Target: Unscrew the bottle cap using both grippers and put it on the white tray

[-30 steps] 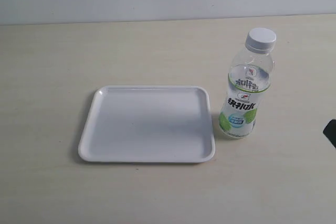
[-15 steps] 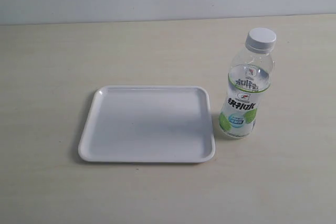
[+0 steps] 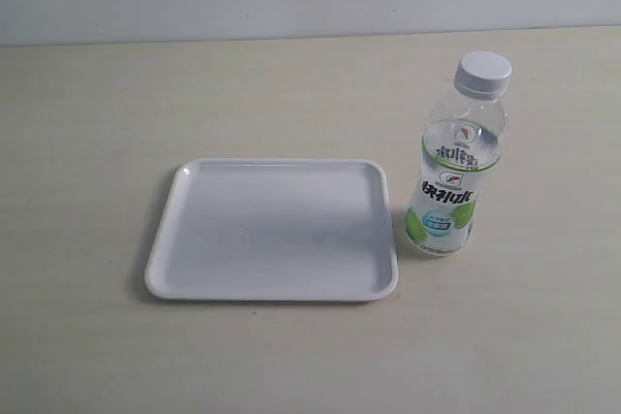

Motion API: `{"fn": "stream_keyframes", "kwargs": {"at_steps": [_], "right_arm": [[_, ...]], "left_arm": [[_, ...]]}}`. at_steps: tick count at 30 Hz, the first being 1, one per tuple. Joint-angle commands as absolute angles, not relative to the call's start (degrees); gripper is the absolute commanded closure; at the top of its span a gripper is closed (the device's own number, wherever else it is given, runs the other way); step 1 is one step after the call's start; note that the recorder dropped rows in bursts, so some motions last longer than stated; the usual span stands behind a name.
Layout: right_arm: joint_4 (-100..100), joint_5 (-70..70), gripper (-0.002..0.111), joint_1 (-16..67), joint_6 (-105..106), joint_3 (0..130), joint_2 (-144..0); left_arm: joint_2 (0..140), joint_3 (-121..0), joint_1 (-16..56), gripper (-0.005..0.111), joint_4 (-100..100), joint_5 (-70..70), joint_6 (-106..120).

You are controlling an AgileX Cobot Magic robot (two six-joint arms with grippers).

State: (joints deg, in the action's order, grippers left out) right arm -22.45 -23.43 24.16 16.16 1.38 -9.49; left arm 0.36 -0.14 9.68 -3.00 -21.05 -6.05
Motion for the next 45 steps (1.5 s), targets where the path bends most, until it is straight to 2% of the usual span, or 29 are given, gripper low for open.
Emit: {"fn": "stream_keyframes", "kwargs": {"at_steps": [1,12,15,20,25,37,45], "right_arm": [[-23.0,-18.6,0.031,24.3,19.6,1.6,-20.3],[-21.7,-21.1,0.031,24.3,15.9,0.3,-45.1],[-16.1,-21.8,0.031,24.3,10.6,0.3,-49.9],[-3.6,-28.4,0.031,24.3,-1.7,0.3,-57.7],[-2.6,-33.4,0.031,24.3,-3.2,0.3,-67.2],[-3.4,-55.8,0.031,24.3,-7.8,1.8,-89.0],[-3.5,-57.2,0.031,24.3,-7.7,7.8,-96.7]], "left_arm": [[0.0,0.0,10.0,0.107,-3.1,-20.3,-6.2],[0.0,0.0,10.0,0.107,-3.1,-20.3,-6.2],[0.0,0.0,10.0,0.107,-3.1,-20.3,-6.2],[0.0,0.0,10.0,0.107,-3.1,-20.3,-6.2],[0.0,0.0,10.0,0.107,-3.1,-20.3,-6.2],[0.0,0.0,10.0,0.107,-3.1,-20.3,-6.2],[0.0,0.0,10.0,0.107,-3.1,-20.3,-6.2]]}}
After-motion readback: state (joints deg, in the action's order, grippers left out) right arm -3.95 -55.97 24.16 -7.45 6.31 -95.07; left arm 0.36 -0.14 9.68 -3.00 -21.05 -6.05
